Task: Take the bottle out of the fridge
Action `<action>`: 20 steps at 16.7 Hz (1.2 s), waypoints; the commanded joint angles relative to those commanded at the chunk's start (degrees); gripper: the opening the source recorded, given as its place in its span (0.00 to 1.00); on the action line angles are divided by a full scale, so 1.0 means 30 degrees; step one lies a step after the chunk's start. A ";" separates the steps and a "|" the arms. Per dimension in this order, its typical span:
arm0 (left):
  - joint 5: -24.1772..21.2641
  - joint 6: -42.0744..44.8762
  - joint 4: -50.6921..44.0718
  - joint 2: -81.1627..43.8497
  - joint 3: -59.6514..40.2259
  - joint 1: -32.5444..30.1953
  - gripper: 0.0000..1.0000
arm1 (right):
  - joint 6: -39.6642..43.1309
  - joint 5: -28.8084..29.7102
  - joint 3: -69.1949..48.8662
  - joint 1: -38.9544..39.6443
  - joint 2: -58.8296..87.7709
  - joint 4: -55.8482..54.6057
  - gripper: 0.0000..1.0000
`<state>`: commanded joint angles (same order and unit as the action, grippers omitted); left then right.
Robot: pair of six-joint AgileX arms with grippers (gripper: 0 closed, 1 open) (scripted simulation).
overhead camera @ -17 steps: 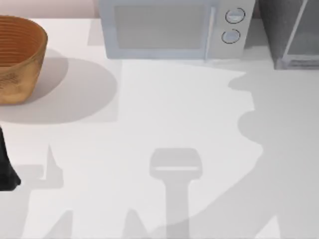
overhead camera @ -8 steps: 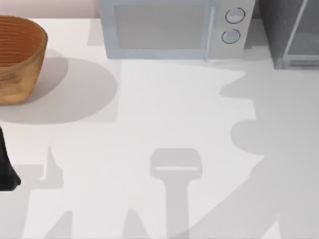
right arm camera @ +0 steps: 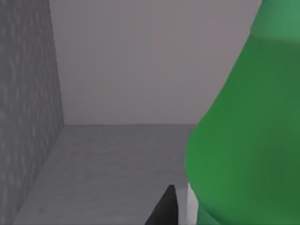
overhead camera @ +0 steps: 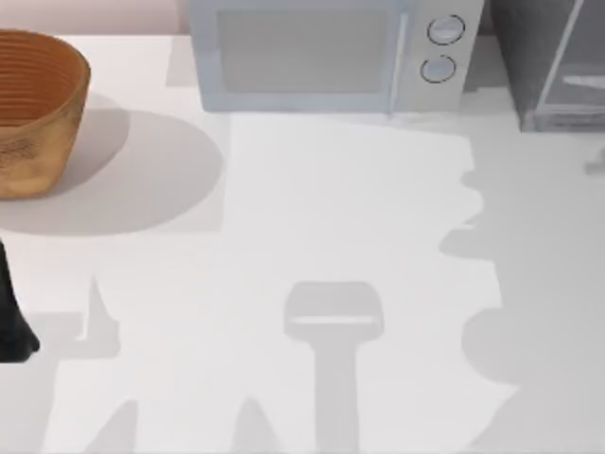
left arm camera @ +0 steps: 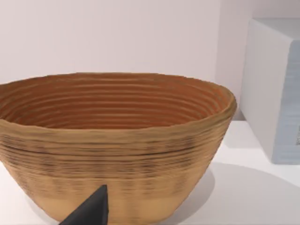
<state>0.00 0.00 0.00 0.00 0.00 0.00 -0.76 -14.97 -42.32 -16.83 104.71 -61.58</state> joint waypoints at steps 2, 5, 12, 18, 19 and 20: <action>0.0000 0.0000 0.0000 0.0000 0.0000 0.0000 1.00 | -0.0022 -0.0121 0.0323 -0.0104 -0.0307 -0.0252 0.00; 0.0000 0.0000 0.0000 0.0000 0.0000 0.0000 1.00 | -0.0051 -0.0104 0.0270 0.0001 -0.0197 -0.0196 0.00; 0.0000 0.0000 0.0000 0.0000 0.0000 0.0000 1.00 | 0.0134 0.0487 0.1610 0.0653 -0.3945 0.1942 0.00; 0.0000 0.0000 0.0000 0.0000 0.0000 0.0000 1.00 | 0.0230 0.1862 0.5454 0.2086 -1.3587 0.7592 0.00; 0.0000 0.0000 0.0000 0.0000 0.0000 0.0000 1.00 | 0.0219 0.2126 0.6281 0.2373 -1.5546 0.8776 0.00; 0.0000 0.0000 0.0000 0.0000 0.0000 0.0000 1.00 | 0.0205 0.2392 0.7124 0.2667 -1.7542 0.9982 0.00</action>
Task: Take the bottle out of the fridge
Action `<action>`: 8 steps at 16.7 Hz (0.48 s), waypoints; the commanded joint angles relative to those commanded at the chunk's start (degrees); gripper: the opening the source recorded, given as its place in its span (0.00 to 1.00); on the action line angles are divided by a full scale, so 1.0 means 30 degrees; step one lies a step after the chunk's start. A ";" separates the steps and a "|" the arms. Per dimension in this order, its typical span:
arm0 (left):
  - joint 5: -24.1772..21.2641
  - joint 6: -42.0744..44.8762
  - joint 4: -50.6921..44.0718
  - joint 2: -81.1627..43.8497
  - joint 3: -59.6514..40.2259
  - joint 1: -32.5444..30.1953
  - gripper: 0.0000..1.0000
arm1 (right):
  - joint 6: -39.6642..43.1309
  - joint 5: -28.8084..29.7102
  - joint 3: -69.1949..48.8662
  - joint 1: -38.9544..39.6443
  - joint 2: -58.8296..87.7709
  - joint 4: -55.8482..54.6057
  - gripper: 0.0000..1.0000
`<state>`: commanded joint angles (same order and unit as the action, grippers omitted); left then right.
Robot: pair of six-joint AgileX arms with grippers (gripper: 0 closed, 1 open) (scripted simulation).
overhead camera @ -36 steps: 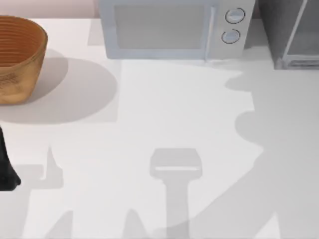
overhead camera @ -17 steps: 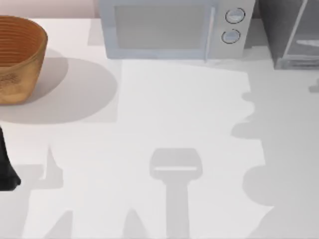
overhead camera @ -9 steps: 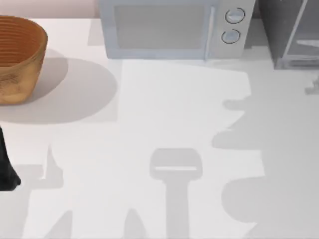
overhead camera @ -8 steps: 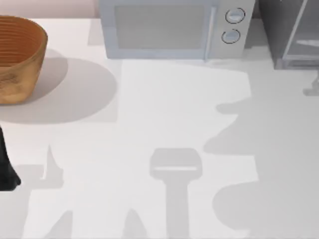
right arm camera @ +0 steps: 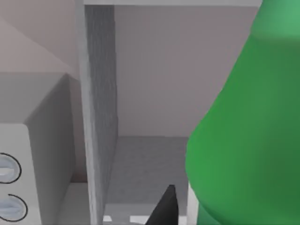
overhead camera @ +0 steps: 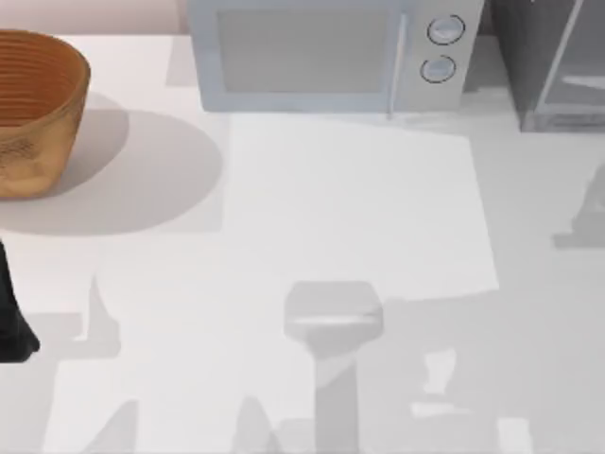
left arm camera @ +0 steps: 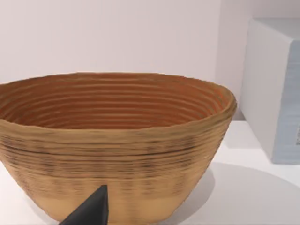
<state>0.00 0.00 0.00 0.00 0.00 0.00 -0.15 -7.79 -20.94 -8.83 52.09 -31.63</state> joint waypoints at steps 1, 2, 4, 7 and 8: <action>0.0000 0.0000 0.0000 0.0000 0.0000 0.0000 1.00 | -0.0016 0.0268 0.0841 0.0297 -0.2010 0.1203 0.00; 0.0000 0.0000 0.0000 0.0000 0.0000 0.0000 1.00 | -0.0031 0.0536 0.1664 0.0593 -0.4007 0.2389 0.00; 0.0000 0.0000 0.0000 0.0000 0.0000 0.0000 1.00 | -0.0050 0.1062 0.3221 0.1183 -0.7839 0.4666 0.00; 0.0000 0.0000 0.0000 0.0000 0.0000 0.0000 1.00 | -0.0038 0.1792 0.5168 0.2007 -1.2726 0.7610 0.00; 0.0000 0.0000 0.0000 0.0000 0.0000 0.0000 1.00 | -0.0024 0.1996 0.5674 0.2246 -1.3996 0.8402 0.00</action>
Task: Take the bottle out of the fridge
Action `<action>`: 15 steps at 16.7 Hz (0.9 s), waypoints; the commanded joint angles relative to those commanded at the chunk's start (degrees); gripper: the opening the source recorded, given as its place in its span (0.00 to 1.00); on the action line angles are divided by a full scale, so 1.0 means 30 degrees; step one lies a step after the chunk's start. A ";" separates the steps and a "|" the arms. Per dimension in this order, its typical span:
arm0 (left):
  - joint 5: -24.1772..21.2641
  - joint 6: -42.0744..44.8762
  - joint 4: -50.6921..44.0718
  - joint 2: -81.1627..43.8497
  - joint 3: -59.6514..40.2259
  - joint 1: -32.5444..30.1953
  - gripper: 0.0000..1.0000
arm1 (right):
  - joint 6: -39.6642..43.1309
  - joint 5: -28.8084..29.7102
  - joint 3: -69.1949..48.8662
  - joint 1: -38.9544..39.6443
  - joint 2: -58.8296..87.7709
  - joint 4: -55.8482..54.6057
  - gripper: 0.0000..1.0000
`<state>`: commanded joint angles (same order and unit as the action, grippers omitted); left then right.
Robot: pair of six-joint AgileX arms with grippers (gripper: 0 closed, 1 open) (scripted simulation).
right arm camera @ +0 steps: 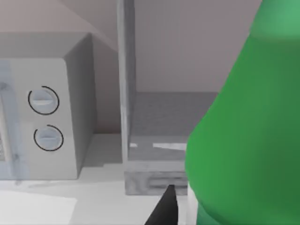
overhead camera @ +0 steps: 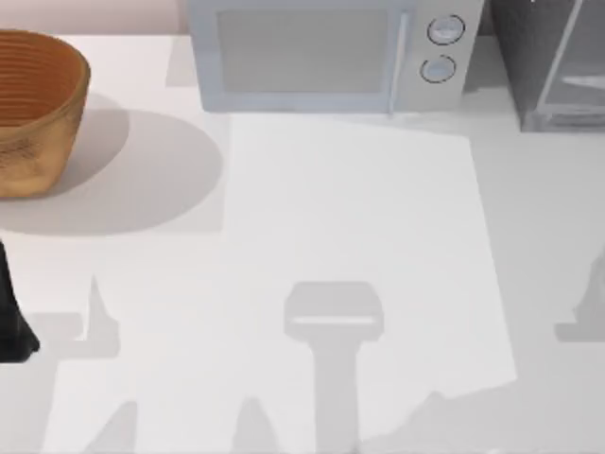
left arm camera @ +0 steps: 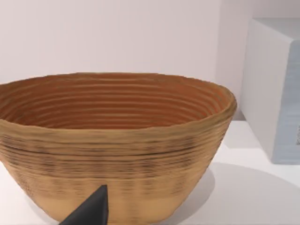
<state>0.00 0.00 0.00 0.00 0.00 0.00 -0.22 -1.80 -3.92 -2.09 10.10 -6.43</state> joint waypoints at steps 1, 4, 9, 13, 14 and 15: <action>0.0000 0.0000 0.0000 0.0000 0.0000 0.0000 1.00 | 0.0016 0.0177 0.0422 0.0211 -0.1069 0.0673 0.00; 0.0000 0.0000 0.0000 0.0000 0.0000 0.0000 1.00 | 0.0064 0.0538 0.1189 0.0628 -0.3055 0.1938 0.00; 0.0000 0.0000 0.0000 0.0000 0.0000 0.0000 1.00 | 0.0074 0.0601 0.1308 0.0698 -0.3367 0.2142 0.00; 0.0000 0.0000 0.0000 0.0000 0.0000 0.0000 1.00 | 0.0016 0.1024 0.1103 0.1102 -0.2668 0.1501 0.00; 0.0000 0.0000 0.0000 0.0000 0.0000 0.0000 1.00 | -0.0008 0.1448 0.0946 0.1524 -0.2057 0.0925 0.00; 0.0000 0.0000 0.0000 0.0000 0.0000 0.0000 1.00 | -0.0039 0.1997 0.0746 0.2063 -0.1242 0.0188 0.00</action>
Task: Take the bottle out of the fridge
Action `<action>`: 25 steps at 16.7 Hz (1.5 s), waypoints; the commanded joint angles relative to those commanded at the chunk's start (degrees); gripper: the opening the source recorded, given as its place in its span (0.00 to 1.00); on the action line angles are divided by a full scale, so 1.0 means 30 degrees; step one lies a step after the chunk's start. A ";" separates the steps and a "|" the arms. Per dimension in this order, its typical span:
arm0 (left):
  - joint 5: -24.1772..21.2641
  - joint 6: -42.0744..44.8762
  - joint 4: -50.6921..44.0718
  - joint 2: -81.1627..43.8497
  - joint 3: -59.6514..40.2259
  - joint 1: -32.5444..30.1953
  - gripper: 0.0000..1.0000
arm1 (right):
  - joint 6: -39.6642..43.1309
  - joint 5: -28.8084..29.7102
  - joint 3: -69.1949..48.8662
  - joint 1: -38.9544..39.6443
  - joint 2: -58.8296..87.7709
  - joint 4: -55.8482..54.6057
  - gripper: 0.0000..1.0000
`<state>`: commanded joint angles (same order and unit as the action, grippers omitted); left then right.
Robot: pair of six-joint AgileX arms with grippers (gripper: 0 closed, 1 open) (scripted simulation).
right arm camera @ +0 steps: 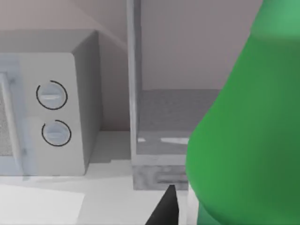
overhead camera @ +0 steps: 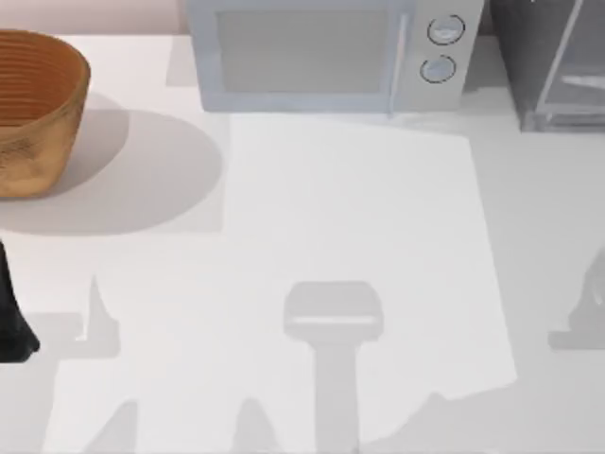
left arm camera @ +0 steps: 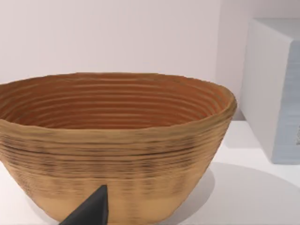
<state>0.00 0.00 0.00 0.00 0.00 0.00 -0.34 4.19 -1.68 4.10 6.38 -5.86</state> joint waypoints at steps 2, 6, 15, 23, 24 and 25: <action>0.0000 0.0000 0.0000 0.0000 0.0000 0.0000 1.00 | -0.0093 0.1411 -0.0496 0.1369 0.2236 -0.1877 0.00; 0.0000 0.0000 0.0000 0.0000 0.0000 0.0000 1.00 | -0.0410 0.5019 -0.1620 0.4876 0.8585 -0.6518 0.00; 0.0000 0.0000 0.0000 0.0000 0.0000 0.0000 1.00 | -0.1315 1.3207 -0.4050 1.2976 2.3606 -1.7010 0.00; 0.0000 0.0000 0.0000 0.0000 0.0000 0.0000 1.00 | -0.1570 1.6230 -0.5212 1.5970 2.8568 -2.1135 0.00; 0.0000 0.0000 0.0000 0.0000 0.0000 0.0000 1.00 | -0.1570 1.6230 -0.5212 1.5970 2.8568 -2.1135 0.00; 0.0000 0.0000 0.0000 0.0000 0.0000 0.0000 1.00 | -0.1570 1.6230 -0.5212 1.5970 2.8568 -2.1135 0.00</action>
<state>0.00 0.00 0.00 0.00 0.00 0.00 -5.05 52.88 -17.32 52.01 92.08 -69.27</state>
